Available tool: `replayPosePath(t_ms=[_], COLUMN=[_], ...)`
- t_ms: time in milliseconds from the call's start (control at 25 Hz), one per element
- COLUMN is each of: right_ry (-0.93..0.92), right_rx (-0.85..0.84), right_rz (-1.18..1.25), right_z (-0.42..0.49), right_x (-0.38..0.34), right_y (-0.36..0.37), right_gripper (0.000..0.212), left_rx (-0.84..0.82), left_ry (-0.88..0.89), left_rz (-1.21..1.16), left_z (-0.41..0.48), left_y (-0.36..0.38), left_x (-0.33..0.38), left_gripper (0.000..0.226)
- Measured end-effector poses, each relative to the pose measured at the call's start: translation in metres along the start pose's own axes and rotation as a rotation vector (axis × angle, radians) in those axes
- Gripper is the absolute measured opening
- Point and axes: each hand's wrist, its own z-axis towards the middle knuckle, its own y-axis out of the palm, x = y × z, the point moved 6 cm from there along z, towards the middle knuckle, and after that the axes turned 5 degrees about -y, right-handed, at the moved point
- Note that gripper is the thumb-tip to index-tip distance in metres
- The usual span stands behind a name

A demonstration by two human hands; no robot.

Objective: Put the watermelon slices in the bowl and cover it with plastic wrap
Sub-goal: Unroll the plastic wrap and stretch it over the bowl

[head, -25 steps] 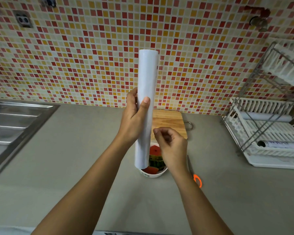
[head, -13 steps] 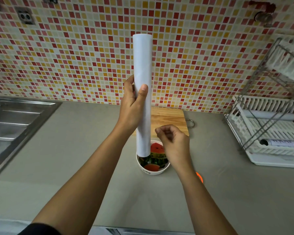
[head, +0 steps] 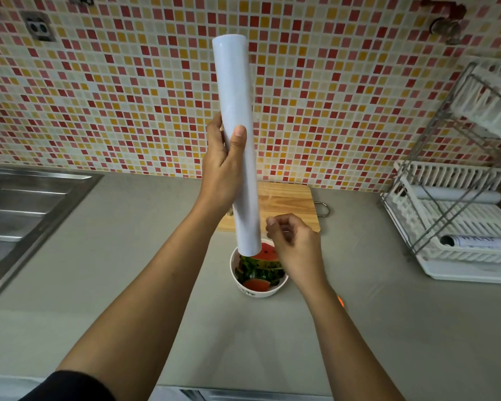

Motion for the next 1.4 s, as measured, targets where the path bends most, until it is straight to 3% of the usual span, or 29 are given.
replayPosePath(t_ms=[80,240,520,720,880,1120,1280,1400], right_ry=[0.04,-0.003,-0.04,-0.028,0.027,-0.008,0.026,0.045], right_rx=[-0.047,0.018,0.034,-0.011,-0.053,-0.036,-0.04,0.023], right_rz=[0.098,0.12,0.088,0.086,0.245,0.212,0.215,0.175], right_z=[-0.004,-0.008,-0.006,-0.006,-0.011,-0.01,-0.012,-0.015], right_x=[-0.001,-0.003,-0.002,0.0,-0.001,-0.001,-0.004,-0.003], right_y=[0.007,0.011,0.008,0.004,0.009,0.003,0.007,0.01], right_gripper=[0.011,0.009,0.019,0.01,0.01,0.005,0.008,0.009], left_rx=[0.024,0.035,-0.182,-0.166,-0.17,-0.153,-0.08,-0.073], left_ry=[0.028,0.025,-0.067,-0.133,-0.149,-0.156,-0.169,-0.159], left_rz=[0.031,0.059,0.107,0.004,-0.052,-0.061,-0.084,-0.083], left_z=[0.0,0.001,0.009,0.013,0.016,0.019,0.012,0.007], left_y=[0.0,0.0,0.009,0.009,0.008,0.001,0.0,0.004], left_x=[0.004,0.007,0.004,0.0,0.0,-0.005,-0.013,-0.015], left_gripper=[0.046,0.048,0.079,0.081,0.079,0.076,0.045,0.04])
